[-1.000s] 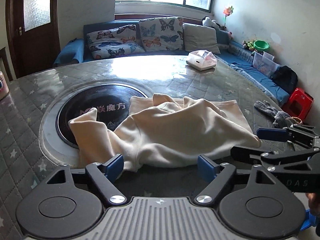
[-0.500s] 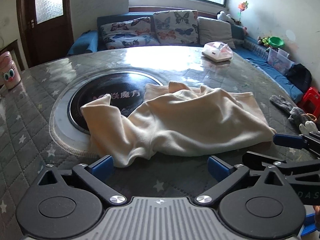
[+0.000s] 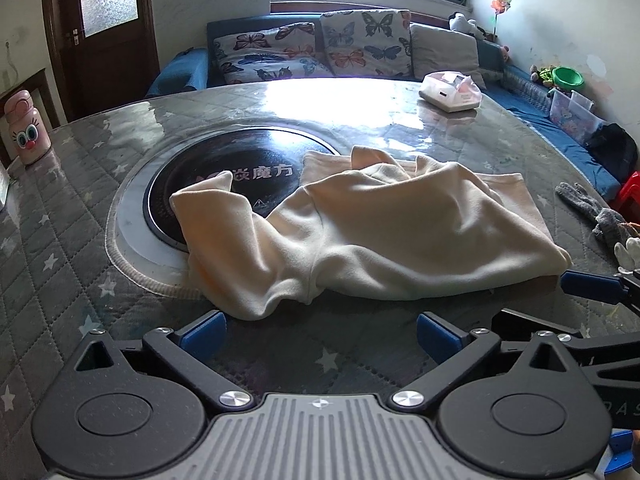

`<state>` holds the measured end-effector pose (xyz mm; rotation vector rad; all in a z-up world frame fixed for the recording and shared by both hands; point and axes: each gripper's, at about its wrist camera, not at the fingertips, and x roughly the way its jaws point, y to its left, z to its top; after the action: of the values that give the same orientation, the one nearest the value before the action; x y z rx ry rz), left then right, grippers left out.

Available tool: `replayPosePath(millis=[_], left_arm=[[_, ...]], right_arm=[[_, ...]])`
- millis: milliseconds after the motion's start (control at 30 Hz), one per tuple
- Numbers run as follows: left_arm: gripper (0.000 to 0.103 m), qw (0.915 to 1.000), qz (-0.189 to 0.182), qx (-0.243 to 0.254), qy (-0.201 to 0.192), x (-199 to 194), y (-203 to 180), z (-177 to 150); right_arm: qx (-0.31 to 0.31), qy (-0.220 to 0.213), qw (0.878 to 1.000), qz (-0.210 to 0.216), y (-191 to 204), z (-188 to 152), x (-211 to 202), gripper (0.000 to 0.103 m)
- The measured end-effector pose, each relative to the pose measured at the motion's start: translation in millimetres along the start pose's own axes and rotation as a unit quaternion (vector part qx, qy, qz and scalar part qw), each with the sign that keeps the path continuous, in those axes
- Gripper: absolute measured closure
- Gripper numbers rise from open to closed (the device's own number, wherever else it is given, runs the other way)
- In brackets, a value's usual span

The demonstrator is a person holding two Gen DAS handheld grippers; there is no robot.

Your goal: Fold clothes

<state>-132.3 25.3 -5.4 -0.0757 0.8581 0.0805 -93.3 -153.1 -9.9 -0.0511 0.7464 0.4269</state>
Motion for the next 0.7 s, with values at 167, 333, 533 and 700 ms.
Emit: replayPosePath(millis=[167, 333, 533, 700], left_arm=[[0.0, 1.0, 0.003, -0.001, 0.004, 1.1, -0.3, 0.3], [0.0, 1.0, 0.005, -0.002, 0.006, 2.2, -0.4, 1.2], [0.0, 0.9999, 0.007, -0.001, 0.01, 5.0, -0.2, 3.6], [0.0, 0.9999, 0.009, -0.001, 0.012, 7.7, 0.0, 5.6]], right_arm=[[0.002, 0.0, 1.0, -0.001, -0.8, -0.2, 1.3, 0.015], [0.003, 0.001, 1.0, -0.001, -1.2, -0.6, 3.5, 0.014], [0.003, 0.002, 1.0, -0.001, -2.5, 0.3, 6.0, 0.014], [0.005, 0.004, 1.0, -0.003, -4.0, 1.7, 9.9, 0.014]])
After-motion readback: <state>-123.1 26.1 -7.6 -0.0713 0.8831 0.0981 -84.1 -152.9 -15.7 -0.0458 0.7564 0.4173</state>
